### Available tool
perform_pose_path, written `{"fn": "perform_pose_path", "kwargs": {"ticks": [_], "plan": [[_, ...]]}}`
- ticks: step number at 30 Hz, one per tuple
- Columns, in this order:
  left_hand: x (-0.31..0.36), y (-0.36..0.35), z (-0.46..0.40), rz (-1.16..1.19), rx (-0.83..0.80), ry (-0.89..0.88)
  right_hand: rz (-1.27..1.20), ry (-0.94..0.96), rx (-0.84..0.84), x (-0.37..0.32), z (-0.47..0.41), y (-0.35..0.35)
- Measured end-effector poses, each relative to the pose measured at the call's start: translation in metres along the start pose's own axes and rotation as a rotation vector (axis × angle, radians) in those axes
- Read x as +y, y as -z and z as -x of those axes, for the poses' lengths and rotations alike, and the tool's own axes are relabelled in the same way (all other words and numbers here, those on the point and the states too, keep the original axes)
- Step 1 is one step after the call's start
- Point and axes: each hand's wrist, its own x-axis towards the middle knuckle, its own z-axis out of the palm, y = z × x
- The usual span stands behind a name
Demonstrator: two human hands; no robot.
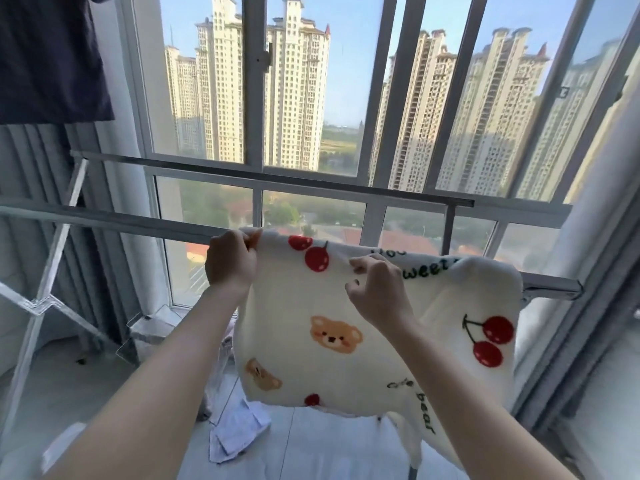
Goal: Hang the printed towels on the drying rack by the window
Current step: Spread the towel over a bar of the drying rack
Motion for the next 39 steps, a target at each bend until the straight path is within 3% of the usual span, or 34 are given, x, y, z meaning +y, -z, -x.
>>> {"fn": "perform_pose_path", "kwargs": {"ticks": [5, 9, 13, 17, 21, 26, 32, 39], "plan": [[-0.006, 0.010, -0.022, 0.142, -0.061, 0.163, -0.097, 0.030, 0.010, -0.013, -0.010, 0.002], [-0.017, 0.035, -0.052, 0.502, 0.016, 0.448, -0.235, 0.079, 0.011, -0.027, -0.023, 0.002], [-0.035, 0.050, -0.056, 0.653, -0.072, 0.573, -0.176, 0.110, -0.116, -0.030, -0.031, -0.007], [-0.048, 0.055, -0.052, 0.445, -0.204, 0.512, -0.180, 0.116, -0.172, -0.033, -0.039, -0.017], [-0.059, 0.059, -0.060, 0.352, -0.236, 0.459, -0.156, 0.137, -0.114, -0.042, -0.050, -0.033], [-0.075, 0.057, -0.087, 0.317, -0.248, 0.385, 0.137, 0.134, -0.088, -0.045, -0.067, -0.053], [-0.119, 0.054, -0.132, 0.371, -0.131, 0.338, 0.058, 0.069, 0.090, -0.076, -0.087, -0.080], [-0.204, 0.103, -0.204, 0.307, 0.014, 0.398, -0.049, 0.162, 0.045, -0.179, -0.099, -0.146]]}}
